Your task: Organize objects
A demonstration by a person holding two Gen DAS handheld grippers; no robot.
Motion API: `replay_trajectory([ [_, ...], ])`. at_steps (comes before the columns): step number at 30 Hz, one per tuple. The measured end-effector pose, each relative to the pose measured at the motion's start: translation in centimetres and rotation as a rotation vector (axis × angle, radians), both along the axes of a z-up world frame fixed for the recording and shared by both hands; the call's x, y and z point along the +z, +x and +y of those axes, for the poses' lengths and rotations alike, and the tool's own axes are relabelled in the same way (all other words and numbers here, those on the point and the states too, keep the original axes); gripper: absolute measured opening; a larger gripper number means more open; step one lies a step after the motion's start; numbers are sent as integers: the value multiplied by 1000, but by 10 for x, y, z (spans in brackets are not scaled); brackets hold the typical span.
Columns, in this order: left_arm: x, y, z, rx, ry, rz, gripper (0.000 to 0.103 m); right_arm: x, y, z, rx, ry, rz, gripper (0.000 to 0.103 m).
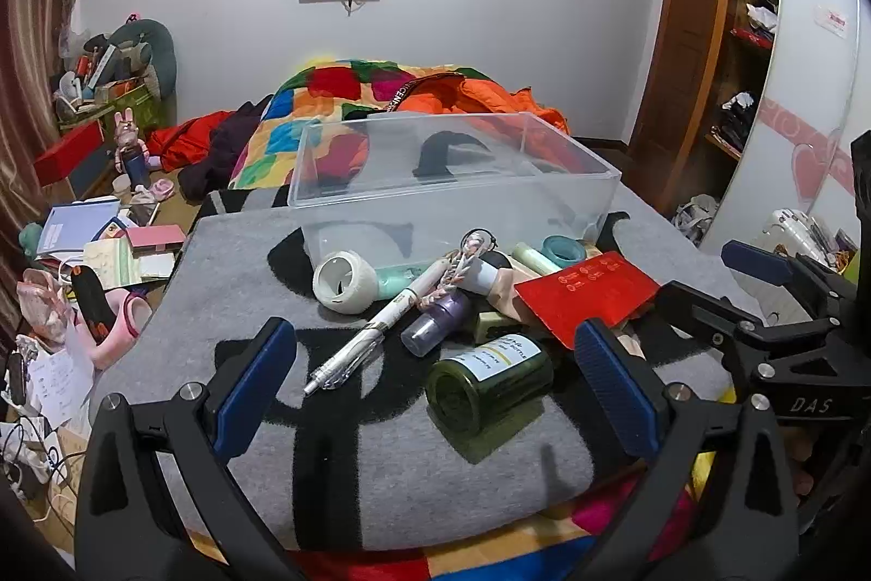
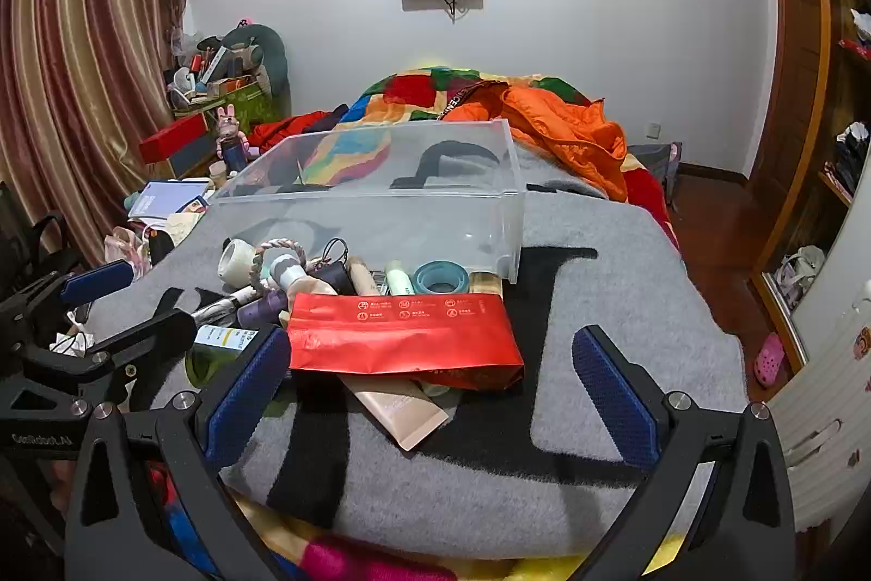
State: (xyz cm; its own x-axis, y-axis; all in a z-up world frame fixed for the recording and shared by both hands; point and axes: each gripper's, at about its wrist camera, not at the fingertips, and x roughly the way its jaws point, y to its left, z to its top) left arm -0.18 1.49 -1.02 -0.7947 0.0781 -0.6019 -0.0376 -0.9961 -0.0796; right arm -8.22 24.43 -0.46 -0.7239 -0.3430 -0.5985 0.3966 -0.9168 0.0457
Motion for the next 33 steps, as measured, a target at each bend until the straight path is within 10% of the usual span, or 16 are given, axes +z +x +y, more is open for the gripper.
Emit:
replay_trajectory([
  [33,0,2,2,3,6,-9,103,-3,-2,1,3,-1,-17,103],
])
